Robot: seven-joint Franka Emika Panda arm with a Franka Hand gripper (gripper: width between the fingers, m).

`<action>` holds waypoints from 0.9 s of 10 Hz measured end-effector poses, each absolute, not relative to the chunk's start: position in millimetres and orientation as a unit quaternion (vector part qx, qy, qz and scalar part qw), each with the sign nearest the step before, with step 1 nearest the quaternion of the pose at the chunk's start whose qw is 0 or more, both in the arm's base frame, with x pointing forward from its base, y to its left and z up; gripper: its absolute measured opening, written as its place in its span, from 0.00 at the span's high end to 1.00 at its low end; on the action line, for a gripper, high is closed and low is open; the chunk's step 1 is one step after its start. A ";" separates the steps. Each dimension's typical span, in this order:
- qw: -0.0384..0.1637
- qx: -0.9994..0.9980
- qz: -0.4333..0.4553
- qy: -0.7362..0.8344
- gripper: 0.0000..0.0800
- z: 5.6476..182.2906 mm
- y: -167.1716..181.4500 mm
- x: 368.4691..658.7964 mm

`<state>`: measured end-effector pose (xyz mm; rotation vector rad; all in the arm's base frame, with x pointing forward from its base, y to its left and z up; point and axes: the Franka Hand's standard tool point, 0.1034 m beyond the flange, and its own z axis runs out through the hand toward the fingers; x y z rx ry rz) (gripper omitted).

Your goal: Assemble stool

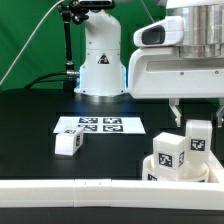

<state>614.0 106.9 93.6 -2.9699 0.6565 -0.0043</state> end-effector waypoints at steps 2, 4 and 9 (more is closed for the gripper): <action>0.049 -0.933 0.008 0.356 0.58 92.8 113.3 608.5; 0.051 -0.885 0.016 0.462 0.58 92.5 115.0 607.8; 0.059 -0.811 0.026 0.581 0.58 92.6 115.8 608.5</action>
Offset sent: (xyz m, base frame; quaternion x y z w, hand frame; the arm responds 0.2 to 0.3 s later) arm -0.0092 0.0082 -0.0050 -0.0149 -0.0198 0.3117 0.9498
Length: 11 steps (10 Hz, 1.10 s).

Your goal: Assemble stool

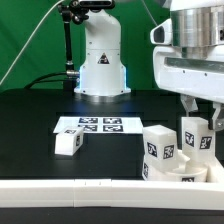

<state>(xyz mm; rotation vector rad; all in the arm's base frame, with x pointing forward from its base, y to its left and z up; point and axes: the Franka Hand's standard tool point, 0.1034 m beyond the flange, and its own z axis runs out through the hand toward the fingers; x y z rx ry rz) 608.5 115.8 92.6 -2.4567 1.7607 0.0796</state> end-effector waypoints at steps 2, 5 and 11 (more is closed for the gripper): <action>0.062 -0.778 0.033 0.625 0.58 92.8 115.7 608.9; 0.093 -0.685 0.034 0.722 0.58 92.1 111.0 610.4; 0.147 -0.505 0.046 0.849 0.58 91.7 105.6 612.0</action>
Offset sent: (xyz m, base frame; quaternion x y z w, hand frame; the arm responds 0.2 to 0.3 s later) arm 0.0000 0.0000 0.0000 0.0000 0.0000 0.1938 0.9810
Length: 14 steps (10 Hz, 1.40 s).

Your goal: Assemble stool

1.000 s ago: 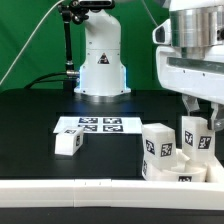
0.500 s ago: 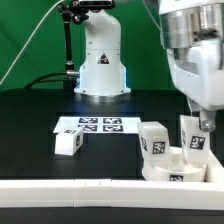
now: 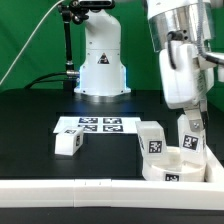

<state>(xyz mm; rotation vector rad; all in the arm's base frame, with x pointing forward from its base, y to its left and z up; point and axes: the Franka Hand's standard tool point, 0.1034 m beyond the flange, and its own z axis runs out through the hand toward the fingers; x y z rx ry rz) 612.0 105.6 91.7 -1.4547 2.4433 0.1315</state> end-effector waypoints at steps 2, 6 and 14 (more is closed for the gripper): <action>0.149 -0.463 0.057 0.872 0.57 91.5 106.7 611.7; 0.154 -0.493 0.061 0.854 0.21 102.8 108.3 616.4; 0.135 -0.740 0.063 0.656 0.19 116.6 121.7 614.6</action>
Offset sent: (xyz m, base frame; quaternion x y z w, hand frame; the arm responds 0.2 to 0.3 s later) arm 0.0000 0.0000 0.0000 0.0000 0.0000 0.0000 1.0000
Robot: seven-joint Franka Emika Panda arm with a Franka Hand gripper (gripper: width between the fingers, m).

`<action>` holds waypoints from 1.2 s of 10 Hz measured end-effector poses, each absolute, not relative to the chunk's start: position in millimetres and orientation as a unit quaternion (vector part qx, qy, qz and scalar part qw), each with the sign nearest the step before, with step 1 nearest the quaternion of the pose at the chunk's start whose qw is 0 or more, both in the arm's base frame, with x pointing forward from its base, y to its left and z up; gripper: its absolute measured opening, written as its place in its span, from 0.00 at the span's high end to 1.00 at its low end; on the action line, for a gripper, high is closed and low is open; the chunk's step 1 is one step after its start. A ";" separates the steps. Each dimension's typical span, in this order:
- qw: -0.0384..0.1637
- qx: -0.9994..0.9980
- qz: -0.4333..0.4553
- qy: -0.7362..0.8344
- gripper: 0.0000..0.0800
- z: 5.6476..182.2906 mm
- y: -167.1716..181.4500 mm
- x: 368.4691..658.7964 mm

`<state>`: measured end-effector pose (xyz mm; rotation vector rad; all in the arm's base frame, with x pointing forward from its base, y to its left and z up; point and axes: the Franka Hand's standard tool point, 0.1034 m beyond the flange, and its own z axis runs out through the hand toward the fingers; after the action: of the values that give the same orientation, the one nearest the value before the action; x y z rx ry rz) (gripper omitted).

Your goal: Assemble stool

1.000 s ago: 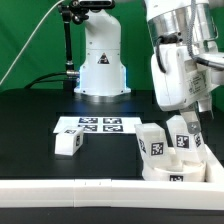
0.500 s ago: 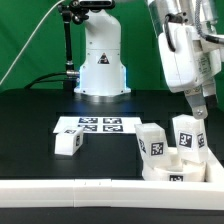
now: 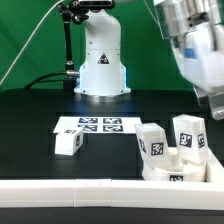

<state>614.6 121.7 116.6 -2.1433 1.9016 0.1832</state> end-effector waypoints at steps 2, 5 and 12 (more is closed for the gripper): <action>0.135 -0.804 0.056 0.576 0.19 117.5 126.4 619.8; 0.140 -0.855 0.043 0.498 0.19 116.9 125.1 620.0; 0.119 -0.980 0.015 0.161 0.19 120.9 119.8 621.2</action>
Offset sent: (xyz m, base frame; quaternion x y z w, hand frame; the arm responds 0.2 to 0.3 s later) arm 0.0000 0.0000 0.0000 0.0000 0.0000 -0.1296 0.9916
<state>621.2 119.8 120.9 -2.8644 0.4716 0.0449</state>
